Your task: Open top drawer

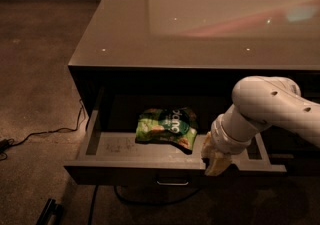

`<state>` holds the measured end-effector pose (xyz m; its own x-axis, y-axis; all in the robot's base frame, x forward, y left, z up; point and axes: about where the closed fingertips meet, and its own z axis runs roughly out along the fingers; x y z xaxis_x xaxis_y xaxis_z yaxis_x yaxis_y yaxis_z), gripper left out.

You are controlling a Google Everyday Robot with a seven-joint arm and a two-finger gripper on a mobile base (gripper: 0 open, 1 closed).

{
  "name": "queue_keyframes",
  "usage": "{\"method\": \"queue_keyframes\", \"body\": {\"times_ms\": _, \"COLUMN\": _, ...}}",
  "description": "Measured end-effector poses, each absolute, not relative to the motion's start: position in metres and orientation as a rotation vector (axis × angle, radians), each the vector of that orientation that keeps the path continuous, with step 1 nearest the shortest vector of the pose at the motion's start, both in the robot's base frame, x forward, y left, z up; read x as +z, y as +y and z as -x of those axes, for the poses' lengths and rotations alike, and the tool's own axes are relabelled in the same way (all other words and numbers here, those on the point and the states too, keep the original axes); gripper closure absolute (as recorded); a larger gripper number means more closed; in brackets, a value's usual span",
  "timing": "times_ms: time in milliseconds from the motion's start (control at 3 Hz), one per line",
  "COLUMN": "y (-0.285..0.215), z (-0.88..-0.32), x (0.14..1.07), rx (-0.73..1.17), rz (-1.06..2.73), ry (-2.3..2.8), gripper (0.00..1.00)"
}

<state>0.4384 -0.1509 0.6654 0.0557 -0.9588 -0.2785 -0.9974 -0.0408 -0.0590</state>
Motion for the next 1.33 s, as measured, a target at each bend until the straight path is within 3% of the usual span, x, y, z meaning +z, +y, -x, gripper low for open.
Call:
{"method": "queue_keyframes", "body": {"times_ms": 333, "y": -0.157, "z": -0.426, "x": 0.672, "rx": 0.198, "rz": 2.13, "ry": 1.977, "gripper": 0.81}}
{"method": "queue_keyframes", "body": {"times_ms": 1000, "y": -0.158, "z": -0.359, "x": 0.711, "rx": 0.047, "rz": 2.484, "ry": 1.654, "gripper": 0.35}}
{"method": "queue_keyframes", "body": {"times_ms": 1333, "y": -0.158, "z": -0.359, "x": 0.714, "rx": 0.026, "rz": 2.55, "ry": 1.551, "gripper": 0.12}}
